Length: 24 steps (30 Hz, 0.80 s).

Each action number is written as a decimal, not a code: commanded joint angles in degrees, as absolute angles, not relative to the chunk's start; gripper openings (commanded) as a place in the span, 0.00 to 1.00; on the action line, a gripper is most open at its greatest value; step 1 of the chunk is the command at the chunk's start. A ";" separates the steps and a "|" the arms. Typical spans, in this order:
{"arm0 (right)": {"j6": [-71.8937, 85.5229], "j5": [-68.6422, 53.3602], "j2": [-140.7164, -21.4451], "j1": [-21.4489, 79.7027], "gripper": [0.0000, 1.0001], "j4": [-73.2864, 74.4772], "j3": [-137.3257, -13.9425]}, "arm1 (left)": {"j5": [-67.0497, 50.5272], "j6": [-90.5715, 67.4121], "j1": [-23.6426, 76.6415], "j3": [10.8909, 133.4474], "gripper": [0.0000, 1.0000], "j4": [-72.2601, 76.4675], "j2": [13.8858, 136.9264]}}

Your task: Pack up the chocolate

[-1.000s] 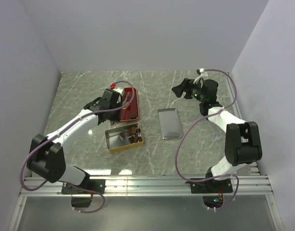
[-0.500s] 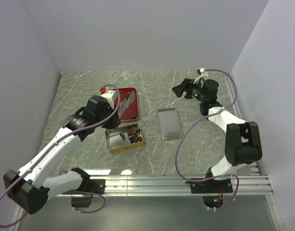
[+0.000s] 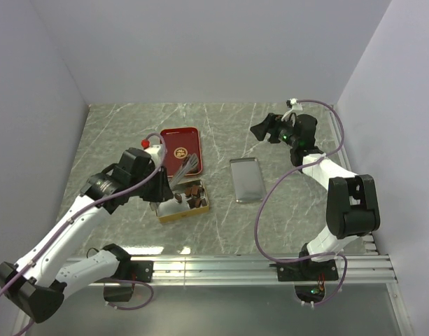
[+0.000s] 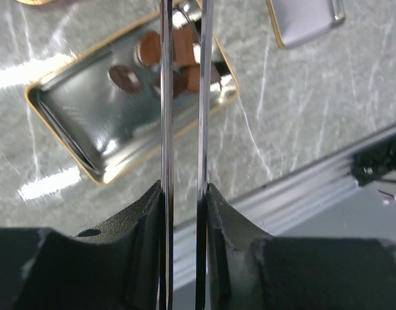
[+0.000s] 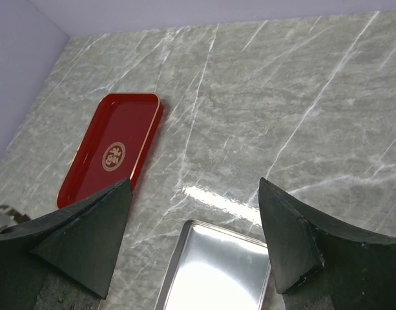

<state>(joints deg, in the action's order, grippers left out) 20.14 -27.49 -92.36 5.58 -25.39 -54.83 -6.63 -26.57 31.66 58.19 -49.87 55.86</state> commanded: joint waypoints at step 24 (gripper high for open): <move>19.25 -25.40 -90.18 5.18 0.86 -23.82 -57.30 | -16.70 -30.58 32.61 58.63 0.30 -67.76 45.53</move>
<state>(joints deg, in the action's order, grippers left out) 20.01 -25.93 -92.33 5.56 -23.35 -54.89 -15.70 -29.67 32.40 59.24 -66.22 46.98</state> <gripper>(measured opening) 0.855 0.322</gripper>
